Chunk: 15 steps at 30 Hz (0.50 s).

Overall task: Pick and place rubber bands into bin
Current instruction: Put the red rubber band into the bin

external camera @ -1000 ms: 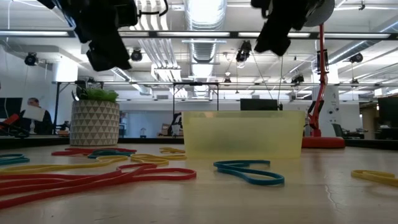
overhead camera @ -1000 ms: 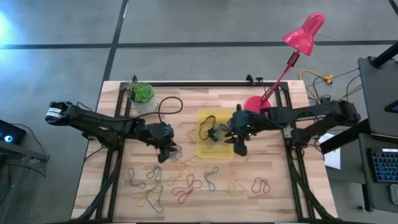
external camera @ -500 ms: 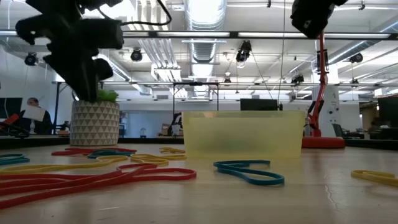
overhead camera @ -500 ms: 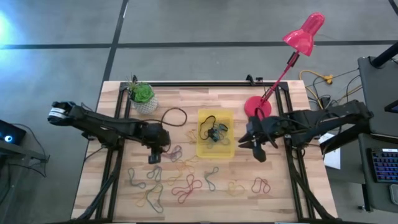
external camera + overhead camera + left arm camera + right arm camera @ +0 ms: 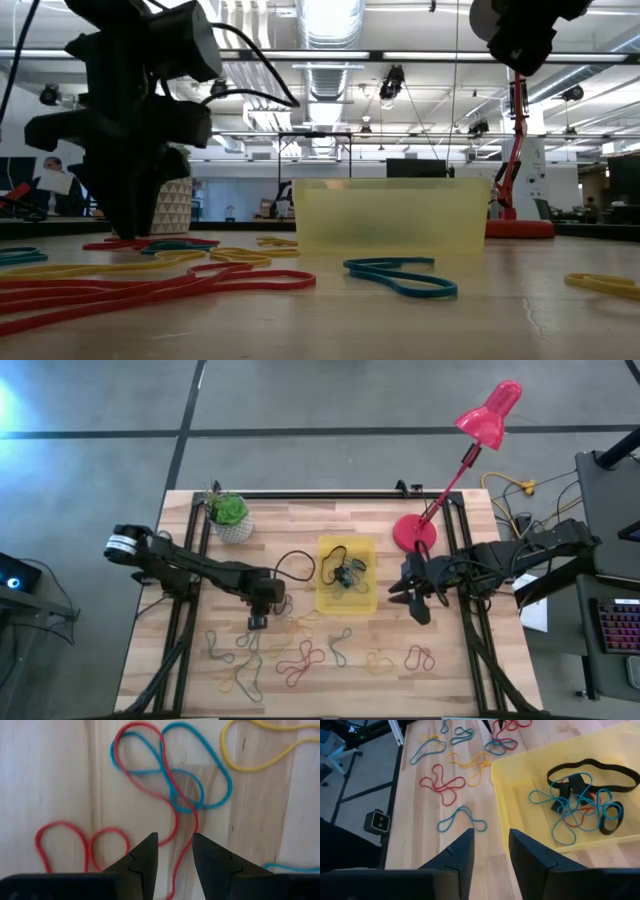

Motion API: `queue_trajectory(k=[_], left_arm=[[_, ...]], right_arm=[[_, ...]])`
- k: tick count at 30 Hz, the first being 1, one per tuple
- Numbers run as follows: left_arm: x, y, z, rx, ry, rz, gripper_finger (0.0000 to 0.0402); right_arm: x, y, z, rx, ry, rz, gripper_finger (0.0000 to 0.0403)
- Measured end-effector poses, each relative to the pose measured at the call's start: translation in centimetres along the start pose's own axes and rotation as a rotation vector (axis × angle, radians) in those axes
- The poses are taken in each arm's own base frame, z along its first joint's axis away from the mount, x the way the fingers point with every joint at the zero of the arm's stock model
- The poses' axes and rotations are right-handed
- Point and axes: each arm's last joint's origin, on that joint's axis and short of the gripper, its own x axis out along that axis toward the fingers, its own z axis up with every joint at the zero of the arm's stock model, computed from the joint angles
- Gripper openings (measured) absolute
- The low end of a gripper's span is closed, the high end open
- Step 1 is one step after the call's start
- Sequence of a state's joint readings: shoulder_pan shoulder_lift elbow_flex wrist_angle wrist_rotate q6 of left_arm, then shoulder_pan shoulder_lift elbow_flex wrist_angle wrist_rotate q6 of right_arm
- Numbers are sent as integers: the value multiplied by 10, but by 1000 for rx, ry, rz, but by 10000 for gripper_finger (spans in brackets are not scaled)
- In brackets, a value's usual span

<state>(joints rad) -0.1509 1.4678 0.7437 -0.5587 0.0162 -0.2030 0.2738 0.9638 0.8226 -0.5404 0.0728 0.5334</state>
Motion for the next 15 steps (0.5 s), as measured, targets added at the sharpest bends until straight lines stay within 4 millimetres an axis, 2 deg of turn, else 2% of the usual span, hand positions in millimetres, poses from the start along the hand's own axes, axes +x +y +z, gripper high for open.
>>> queue_trajectory(k=[8, 15], left_arm=[[1, -2, 7, 1, -43, -9, 105], [2, -3, 6, 1, -33, -63, 105]], right_arm=[[0, 1, -1, 27, 2, -3, 153], [0, 0, -1, 29, 4, -5, 161]])
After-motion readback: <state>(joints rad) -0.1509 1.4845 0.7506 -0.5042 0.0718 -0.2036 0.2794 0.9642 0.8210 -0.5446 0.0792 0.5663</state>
